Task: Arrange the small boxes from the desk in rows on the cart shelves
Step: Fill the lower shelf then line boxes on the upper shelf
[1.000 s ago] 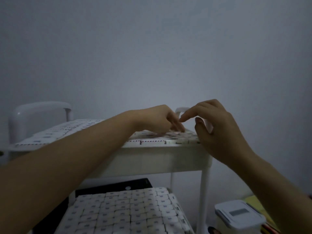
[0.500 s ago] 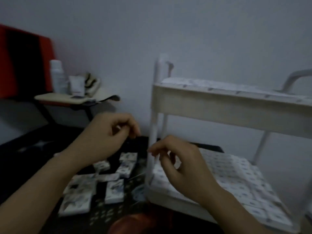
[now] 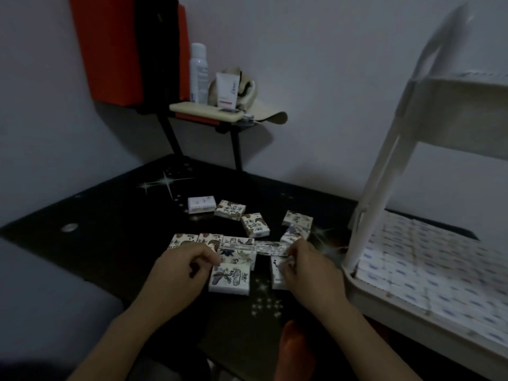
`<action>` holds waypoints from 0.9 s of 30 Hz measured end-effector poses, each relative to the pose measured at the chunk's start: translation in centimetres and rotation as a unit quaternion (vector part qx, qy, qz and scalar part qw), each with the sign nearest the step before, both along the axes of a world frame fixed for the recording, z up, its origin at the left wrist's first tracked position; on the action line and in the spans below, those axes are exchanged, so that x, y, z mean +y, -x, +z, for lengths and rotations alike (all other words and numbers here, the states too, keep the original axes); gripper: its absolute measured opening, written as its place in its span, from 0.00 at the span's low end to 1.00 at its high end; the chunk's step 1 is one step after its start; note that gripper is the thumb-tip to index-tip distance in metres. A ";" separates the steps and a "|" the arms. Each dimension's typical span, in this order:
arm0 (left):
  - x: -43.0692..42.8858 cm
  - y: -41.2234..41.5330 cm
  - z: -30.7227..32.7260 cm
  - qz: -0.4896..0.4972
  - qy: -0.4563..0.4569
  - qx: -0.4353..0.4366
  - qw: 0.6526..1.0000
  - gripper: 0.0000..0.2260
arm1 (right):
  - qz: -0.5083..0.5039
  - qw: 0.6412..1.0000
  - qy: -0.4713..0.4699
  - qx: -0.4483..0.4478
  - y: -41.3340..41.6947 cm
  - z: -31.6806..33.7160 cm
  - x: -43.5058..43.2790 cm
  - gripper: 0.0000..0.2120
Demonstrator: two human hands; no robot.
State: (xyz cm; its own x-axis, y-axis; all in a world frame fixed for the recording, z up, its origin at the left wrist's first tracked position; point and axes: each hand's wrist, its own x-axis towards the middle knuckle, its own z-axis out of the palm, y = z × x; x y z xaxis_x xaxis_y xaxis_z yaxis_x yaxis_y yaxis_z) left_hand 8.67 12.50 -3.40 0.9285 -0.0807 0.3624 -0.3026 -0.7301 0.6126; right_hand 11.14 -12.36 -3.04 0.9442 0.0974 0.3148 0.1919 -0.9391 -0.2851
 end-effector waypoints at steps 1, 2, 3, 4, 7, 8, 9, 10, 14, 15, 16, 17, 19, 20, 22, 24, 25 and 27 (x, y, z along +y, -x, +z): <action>0.0 0.0 -0.6 -0.001 -0.007 0.001 1.000 0.10 | 0.000 1.000 -0.012 0.003 -0.1 -0.2 -0.3 0.11; -0.1 0.1 -1.0 0.001 -0.013 -0.002 1.000 0.07 | 0.001 1.000 -0.024 0.013 -0.1 -0.3 -0.6 0.13; -0.3 0.2 -1.4 0.008 -0.019 -0.006 1.000 0.05 | 0.004 0.999 -0.034 0.027 -0.2 -0.3 -0.8 0.16; -0.4 0.4 -1.7 0.021 -0.025 -0.007 0.999 0.06 | 0.009 0.998 -0.043 0.043 -0.1 -0.3 -0.9 0.18; -0.9 0.8 -1.9 0.075 -0.034 0.037 0.996 0.14 | 0.025 0.996 -0.048 0.072 0.0 -0.3 -0.9 0.22; -1.1 0.8 -1.9 0.089 -0.032 0.052 0.994 0.16 | 0.031 0.996 -0.041 0.078 0.1 -0.3 -0.9 0.23; -1.3 0.9 -1.7 0.096 -0.031 0.063 0.993 0.18 | 0.035 0.995 -0.032 0.083 0.2 -0.4 -0.9 0.24; -1.5 0.9 -1.6 0.099 -0.032 0.071 0.992 0.19 | 0.038 0.995 -0.022 0.089 0.3 -0.4 -0.9 0.25; -2.1 1.2 -0.8 0.076 -0.058 0.098 0.991 0.21 | 0.069 0.991 -0.001 0.117 0.7 0.1 -1.1 0.24; -2.2 1.3 -0.7 0.067 -0.060 0.105 0.990 0.21 | 0.077 0.989 -0.003 0.126 0.8 0.2 -1.2 0.24; -2.2 1.4 -0.5 0.055 -0.060 0.108 0.991 0.20 | 0.083 0.987 -0.011 0.136 1.0 0.4 -1.3 0.24; -2.1 1.5 -0.5 0.044 -0.061 0.111 0.991 0.19 | 0.086 0.985 -0.027 0.146 1.2 0.5 -1.4 0.24; -2.2 1.5 -0.4 0.018 -0.050 0.112 0.992 0.18 | 0.083 0.978 -0.087 0.171 1.6 0.9 -1.6 0.21; -2.2 1.5 -0.4 0.003 -0.036 0.112 0.993 0.18 | 0.081 0.971 -0.128 0.184 1.9 1.0 -1.8 0.20; -2.7 1.6 -0.4 -0.036 -0.002 0.115 0.993 0.21 | 0.081 0.954 -0.205 0.203 2.5 1.1 -1.9 0.17; -3.4 1.8 -0.1 -0.085 0.006 0.117 0.989 0.26 | 0.088 0.939 -0.260 0.209 3.0 0.9 -2.1 0.17; -3.8 1.9 0.0 -0.108 0.002 0.117 0.987 0.30 | 0.095 0.933 -0.277 0.208 3.1 0.8 -2.1 0.17; -4.4 2.0 -0.1 -0.136 -0.022 0.108 0.985 0.35 | 0.105 0.934 -0.279 0.195 3.5 0.6 -2.2 0.20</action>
